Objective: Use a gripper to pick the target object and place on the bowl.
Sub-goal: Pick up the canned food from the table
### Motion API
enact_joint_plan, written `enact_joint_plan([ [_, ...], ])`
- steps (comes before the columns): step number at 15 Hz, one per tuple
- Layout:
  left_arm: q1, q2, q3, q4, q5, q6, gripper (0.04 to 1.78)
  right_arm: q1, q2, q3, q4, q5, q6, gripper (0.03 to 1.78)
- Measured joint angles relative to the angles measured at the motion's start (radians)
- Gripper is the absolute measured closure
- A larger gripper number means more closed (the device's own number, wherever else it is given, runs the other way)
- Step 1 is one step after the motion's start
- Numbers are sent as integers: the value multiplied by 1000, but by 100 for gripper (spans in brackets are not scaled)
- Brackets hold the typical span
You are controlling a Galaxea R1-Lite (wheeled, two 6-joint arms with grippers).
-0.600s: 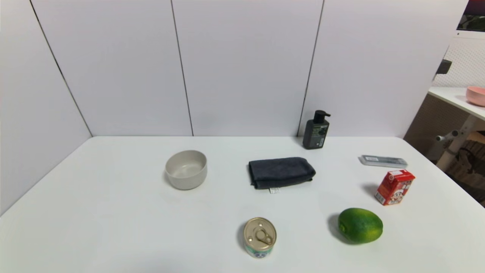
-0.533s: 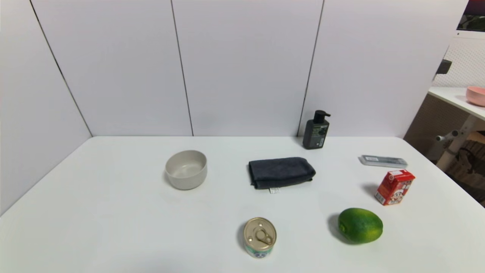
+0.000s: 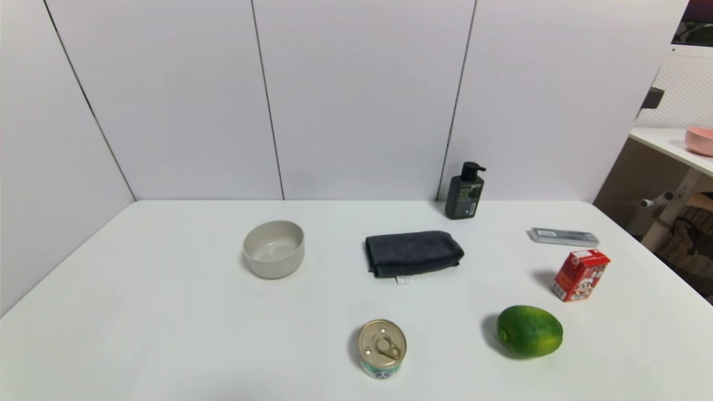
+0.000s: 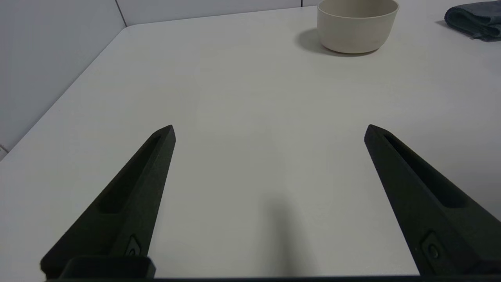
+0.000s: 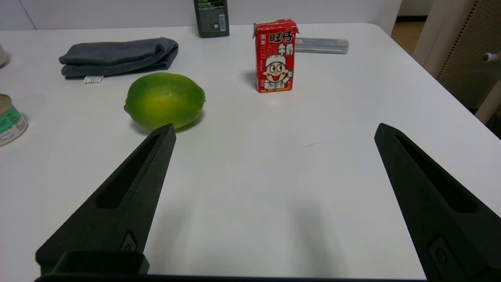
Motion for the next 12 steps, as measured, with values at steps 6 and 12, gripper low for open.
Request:
enact_joint_plan([
  [6,0,0,7,-27,-1,2,11,0,0,0,0,1,0,6],
  [12,0,5,9,-25,13,-36,11,0,0,0,0,1,0,6],
])
